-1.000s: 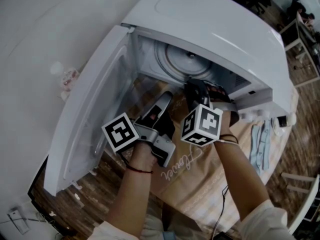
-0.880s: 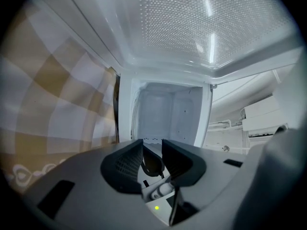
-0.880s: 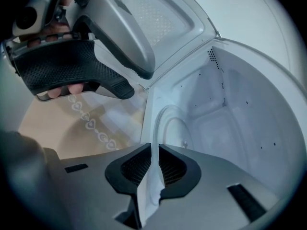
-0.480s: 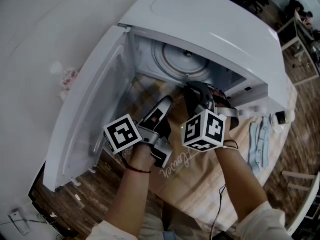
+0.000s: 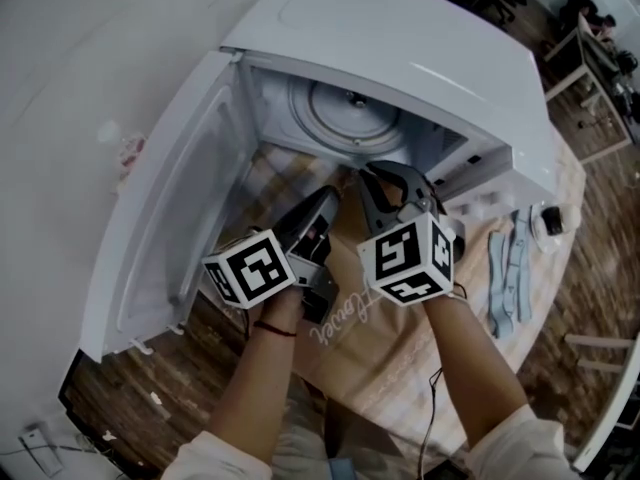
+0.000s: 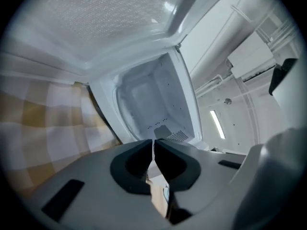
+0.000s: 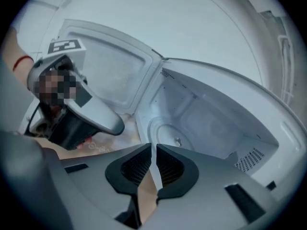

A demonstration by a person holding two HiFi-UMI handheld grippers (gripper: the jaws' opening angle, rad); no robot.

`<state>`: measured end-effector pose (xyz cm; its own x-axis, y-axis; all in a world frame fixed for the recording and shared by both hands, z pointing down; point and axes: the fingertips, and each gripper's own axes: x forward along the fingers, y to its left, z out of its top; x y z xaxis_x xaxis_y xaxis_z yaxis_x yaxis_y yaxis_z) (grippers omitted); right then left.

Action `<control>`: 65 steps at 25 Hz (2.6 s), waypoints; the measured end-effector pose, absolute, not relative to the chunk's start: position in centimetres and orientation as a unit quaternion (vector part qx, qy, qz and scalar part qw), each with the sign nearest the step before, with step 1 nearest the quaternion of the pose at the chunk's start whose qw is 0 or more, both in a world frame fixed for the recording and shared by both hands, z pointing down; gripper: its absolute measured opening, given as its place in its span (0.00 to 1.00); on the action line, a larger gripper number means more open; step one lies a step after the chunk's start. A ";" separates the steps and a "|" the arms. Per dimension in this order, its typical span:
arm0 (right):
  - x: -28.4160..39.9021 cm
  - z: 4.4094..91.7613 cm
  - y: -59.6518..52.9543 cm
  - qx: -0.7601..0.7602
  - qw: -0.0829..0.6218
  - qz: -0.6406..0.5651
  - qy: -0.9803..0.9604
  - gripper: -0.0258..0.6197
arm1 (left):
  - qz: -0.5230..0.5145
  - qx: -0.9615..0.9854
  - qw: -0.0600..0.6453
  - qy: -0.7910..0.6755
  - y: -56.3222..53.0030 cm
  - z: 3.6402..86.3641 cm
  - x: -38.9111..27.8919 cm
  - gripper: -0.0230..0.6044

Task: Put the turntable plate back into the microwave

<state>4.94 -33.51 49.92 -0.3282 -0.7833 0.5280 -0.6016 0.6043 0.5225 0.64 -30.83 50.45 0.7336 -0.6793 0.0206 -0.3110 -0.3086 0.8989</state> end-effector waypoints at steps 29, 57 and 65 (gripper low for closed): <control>4.8 34.9 -20.5 0.410 0.065 0.070 -0.907 0.10 | -0.105 0.922 0.183 -0.325 -19.9 35.1 3.5 0.04; 3.7 21.1 -10.3 0.380 -0.043 0.056 -0.922 0.10 | -0.074 0.963 0.065 -0.251 -10.2 21.0 2.8 0.04; 2.2 19.6 -9.0 0.393 -0.065 0.052 -0.916 0.10 | -0.086 0.966 0.058 -0.237 -8.9 19.4 1.2 0.04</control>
<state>2.23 -9.02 19.62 -0.6829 -0.7262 -0.0789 -0.7125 0.6860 -0.1471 1.16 -8.94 19.42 0.8725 -0.4685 -0.1385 -0.4485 -0.8806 0.1532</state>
